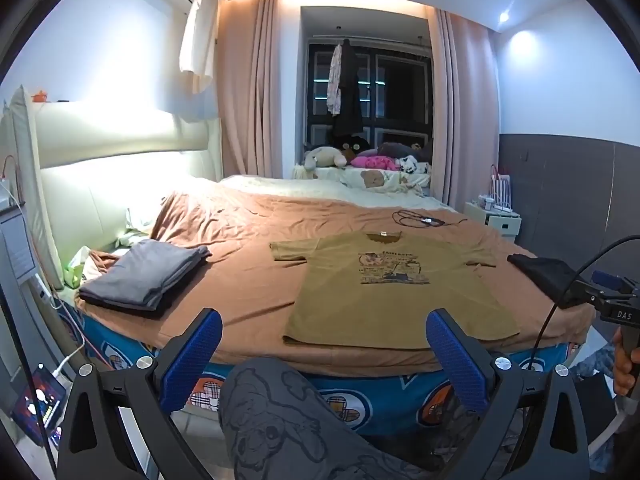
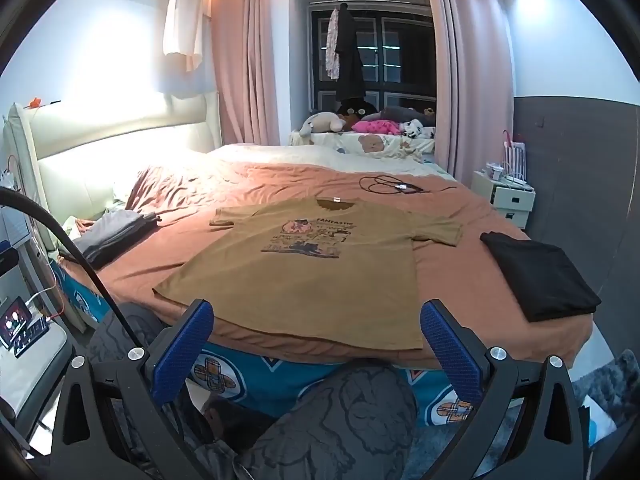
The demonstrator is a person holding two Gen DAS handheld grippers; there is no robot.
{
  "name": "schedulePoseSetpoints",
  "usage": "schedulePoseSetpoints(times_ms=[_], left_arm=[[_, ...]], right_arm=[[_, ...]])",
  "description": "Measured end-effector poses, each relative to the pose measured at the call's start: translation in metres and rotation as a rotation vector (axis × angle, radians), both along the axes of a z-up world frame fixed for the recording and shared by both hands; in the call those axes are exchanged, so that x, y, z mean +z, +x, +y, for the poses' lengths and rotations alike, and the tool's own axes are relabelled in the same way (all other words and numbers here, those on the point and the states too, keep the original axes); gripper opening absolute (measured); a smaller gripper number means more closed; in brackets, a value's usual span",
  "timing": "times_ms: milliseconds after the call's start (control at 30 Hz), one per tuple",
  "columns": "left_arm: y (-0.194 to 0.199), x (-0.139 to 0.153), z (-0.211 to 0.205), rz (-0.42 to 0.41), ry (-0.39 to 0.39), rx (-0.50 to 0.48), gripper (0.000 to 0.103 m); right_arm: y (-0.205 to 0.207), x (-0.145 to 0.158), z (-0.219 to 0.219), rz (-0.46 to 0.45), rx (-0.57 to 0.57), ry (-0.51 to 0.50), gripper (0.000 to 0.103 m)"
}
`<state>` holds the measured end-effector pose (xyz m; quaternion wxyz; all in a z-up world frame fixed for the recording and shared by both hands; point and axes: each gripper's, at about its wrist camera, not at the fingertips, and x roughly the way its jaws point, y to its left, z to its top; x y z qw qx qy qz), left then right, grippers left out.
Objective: Fold small clothes
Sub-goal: 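Move both grippers toward the khaki T-shirt on the bed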
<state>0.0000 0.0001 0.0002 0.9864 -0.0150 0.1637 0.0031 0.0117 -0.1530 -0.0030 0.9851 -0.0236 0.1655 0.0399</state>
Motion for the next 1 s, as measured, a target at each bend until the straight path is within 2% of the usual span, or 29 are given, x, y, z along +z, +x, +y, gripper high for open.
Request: schedulePoseSetpoints(times_ms=[333,433,733,1000], left_arm=[[-0.004,0.0,0.002,0.001,0.001,0.003,0.103],[-0.009,0.008,0.0,0.003,-0.003,0.004,0.103],[-0.002,0.0,-0.004,0.01,-0.02,0.008,0.103],[0.003,0.003,-0.011,0.015,-0.026,0.0,0.103]], right_arm=[[-0.004,0.0,-0.001,0.0,-0.01,0.007,0.103],[-0.004,0.0,0.001,0.003,-0.011,0.005,0.103],[-0.007,0.003,-0.002,-0.001,-0.009,0.006,0.103],[-0.007,0.004,-0.005,0.016,-0.016,-0.004,0.103]])
